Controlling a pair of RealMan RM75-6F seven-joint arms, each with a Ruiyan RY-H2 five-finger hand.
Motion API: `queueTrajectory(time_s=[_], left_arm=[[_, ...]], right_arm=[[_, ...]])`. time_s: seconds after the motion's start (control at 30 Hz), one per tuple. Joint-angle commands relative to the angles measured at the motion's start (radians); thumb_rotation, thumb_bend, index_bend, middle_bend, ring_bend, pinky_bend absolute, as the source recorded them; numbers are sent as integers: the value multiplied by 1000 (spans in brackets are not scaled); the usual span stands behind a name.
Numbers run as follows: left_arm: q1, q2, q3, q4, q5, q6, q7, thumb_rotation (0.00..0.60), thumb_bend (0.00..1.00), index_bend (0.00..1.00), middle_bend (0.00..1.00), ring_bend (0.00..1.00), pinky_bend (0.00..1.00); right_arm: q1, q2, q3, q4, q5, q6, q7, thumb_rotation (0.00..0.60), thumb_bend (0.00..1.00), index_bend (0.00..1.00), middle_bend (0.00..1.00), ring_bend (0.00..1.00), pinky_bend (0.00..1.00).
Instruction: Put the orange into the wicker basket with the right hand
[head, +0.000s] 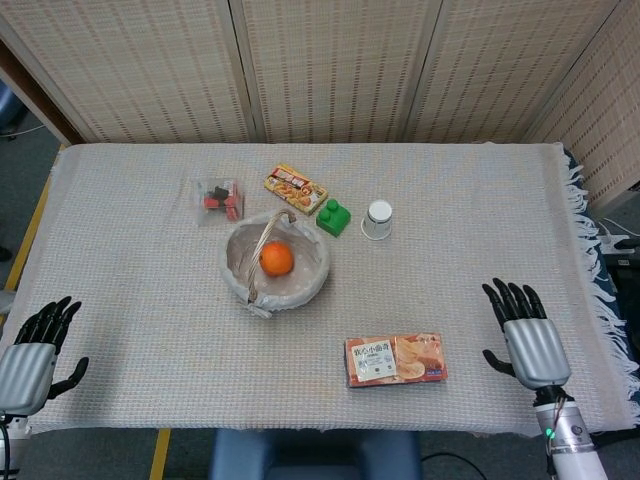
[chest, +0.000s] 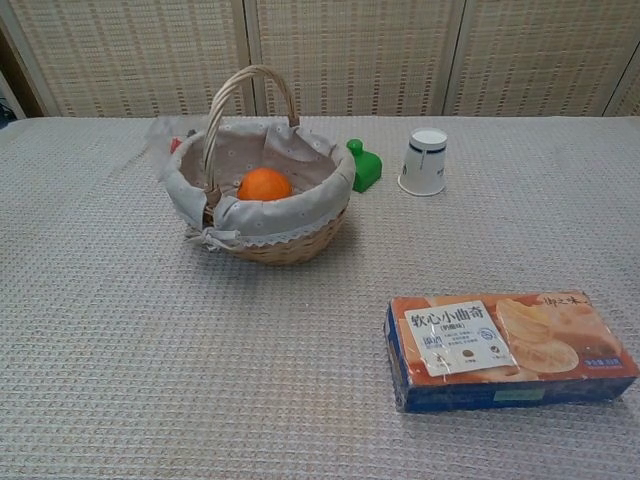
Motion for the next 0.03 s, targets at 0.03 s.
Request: queueTrajectory(time_s=[0.03], left_arm=[[0, -3, 0, 4, 5, 4, 1, 600, 349, 0, 0, 0, 113]], right_arm=[[-98, -14, -48, 170, -126, 74, 82, 600, 110, 0, 0, 0, 20]])
